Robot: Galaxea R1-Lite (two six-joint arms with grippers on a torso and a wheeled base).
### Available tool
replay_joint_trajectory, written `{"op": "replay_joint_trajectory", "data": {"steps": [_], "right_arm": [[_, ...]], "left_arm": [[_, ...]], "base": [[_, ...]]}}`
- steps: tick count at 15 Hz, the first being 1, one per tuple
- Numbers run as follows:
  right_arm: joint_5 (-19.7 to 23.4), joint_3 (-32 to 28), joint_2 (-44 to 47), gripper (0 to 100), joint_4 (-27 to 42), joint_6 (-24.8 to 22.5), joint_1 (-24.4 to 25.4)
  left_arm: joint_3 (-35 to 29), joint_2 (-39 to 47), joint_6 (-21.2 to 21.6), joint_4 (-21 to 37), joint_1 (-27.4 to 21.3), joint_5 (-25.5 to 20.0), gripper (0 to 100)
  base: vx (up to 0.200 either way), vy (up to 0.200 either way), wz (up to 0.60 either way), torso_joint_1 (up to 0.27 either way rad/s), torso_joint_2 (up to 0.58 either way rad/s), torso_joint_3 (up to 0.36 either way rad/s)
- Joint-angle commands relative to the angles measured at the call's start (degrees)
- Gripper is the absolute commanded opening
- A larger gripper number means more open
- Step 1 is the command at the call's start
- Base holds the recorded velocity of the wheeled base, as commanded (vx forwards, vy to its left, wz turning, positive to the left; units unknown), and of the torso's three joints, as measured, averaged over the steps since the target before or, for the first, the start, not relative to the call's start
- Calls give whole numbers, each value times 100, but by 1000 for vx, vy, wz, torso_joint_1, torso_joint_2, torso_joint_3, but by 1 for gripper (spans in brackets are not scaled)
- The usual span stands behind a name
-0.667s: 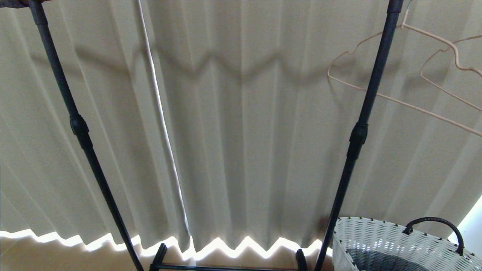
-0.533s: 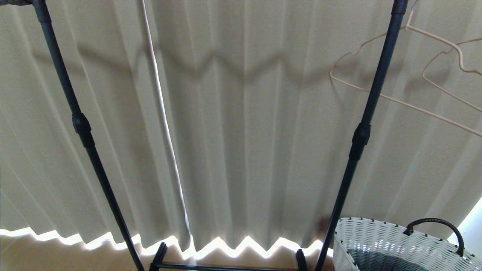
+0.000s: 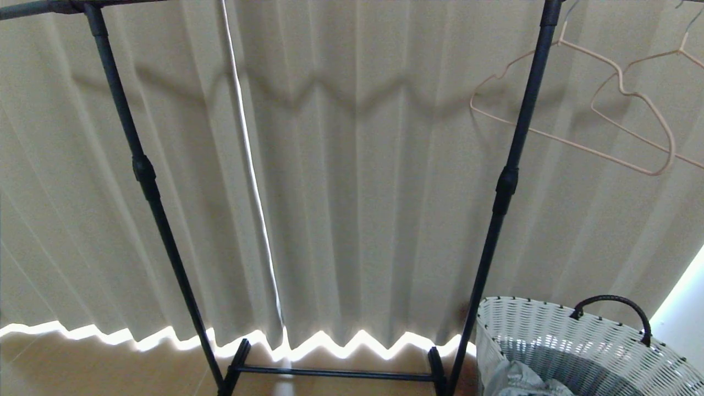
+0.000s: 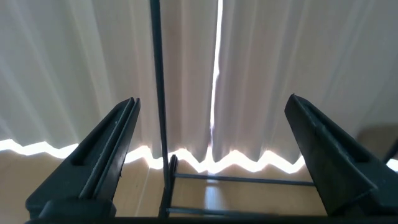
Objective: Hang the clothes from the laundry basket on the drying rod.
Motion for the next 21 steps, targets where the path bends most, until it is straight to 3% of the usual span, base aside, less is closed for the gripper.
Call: {"op": "replay_joint_trajectory", "data": {"steps": [1, 5, 17, 21], "right_arm": [[3, 0, 9, 100, -4, -4, -1], [12, 0, 9, 100, -4, -4, -1], [21, 0, 9, 100, 5, -4, -1], [21, 0, 9, 100, -4, -4, -1]], "left_arm": [[0, 2, -1, -8, 1, 2, 100], [0, 2, -10, -8, 1, 11, 100], [0, 2, -27, -8, 1, 2, 100], [0, 2, -27, -8, 1, 2, 100]], "base": [[-200, 0, 0, 7, 7, -2], [-200, 0, 0, 4, 2, 1], [0, 0, 0, 0, 0, 0], [0, -200, 0, -1, 5, 0]]}}
